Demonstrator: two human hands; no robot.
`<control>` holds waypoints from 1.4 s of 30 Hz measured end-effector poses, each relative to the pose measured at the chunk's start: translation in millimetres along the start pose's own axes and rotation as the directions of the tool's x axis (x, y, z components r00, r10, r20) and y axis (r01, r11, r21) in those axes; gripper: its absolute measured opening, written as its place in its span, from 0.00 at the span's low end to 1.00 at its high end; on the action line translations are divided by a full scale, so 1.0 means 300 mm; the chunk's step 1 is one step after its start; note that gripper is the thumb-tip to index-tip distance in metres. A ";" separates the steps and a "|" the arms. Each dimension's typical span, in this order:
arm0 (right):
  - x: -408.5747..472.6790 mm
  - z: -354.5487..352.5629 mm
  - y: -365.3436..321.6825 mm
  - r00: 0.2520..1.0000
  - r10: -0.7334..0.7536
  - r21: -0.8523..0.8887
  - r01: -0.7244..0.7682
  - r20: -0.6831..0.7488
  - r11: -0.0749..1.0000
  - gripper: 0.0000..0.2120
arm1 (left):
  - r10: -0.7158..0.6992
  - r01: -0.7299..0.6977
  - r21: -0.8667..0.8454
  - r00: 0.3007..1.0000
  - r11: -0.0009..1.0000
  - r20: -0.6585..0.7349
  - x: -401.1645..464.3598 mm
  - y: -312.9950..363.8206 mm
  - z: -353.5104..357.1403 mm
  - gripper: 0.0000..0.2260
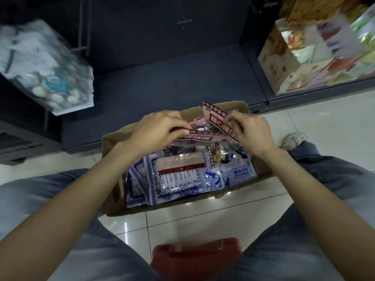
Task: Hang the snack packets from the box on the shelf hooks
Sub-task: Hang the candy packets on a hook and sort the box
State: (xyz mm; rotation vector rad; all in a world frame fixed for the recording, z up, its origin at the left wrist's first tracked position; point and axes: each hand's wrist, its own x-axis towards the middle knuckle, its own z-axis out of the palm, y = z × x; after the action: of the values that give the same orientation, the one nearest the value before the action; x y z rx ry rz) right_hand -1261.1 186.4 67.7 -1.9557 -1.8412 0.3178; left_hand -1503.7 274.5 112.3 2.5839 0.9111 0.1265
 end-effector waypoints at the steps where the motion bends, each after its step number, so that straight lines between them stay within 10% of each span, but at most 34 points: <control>1: 0.016 -0.031 -0.001 0.999 -0.020 -0.007 0.019 -0.029 1.000 0.10 | 0.012 -0.012 0.039 1.000 0.999 0.001 0.035 0.021 -0.009 0.11; 9: 0.089 -0.204 0.086 0.992 -0.079 -0.107 0.069 -0.099 0.992 0.10 | 0.043 -0.039 0.059 0.996 0.998 -0.076 0.259 0.132 0.011 0.12; 18: 0.134 -0.304 0.252 0.896 0.189 -0.028 -0.219 -0.402 0.975 0.08 | 0.012 0.003 0.043 0.943 0.999 -0.332 0.478 0.209 -0.055 0.10; 25: 0.278 -0.378 0.321 0.984 0.048 -0.321 -0.101 -0.170 0.942 0.25 | 0.119 -0.055 0.191 0.933 0.980 -0.339 0.710 0.220 -0.080 0.11; 29: 0.384 -0.360 0.397 0.992 0.055 -0.256 -0.083 -0.114 0.963 0.13 | 0.136 -0.073 0.212 0.944 0.974 -0.299 0.804 0.202 -0.049 0.10; 35: 0.542 -0.359 0.438 0.941 0.228 0.060 -0.220 -0.251 0.974 0.12 | -0.281 0.127 -0.378 0.878 0.917 -0.387 0.926 0.152 -0.041 0.02; 42: 0.655 -0.348 0.414 0.880 0.310 0.102 -0.293 -0.360 0.951 0.12 | -0.395 0.139 -0.524 0.818 0.841 -0.417 0.995 0.103 -0.052 0.04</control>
State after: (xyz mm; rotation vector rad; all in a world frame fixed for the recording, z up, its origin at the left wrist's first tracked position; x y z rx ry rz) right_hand -1086.2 361.6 127.4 -2.0998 -1.2813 0.0682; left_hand -1255.0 442.6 125.3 1.9500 1.2452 0.8801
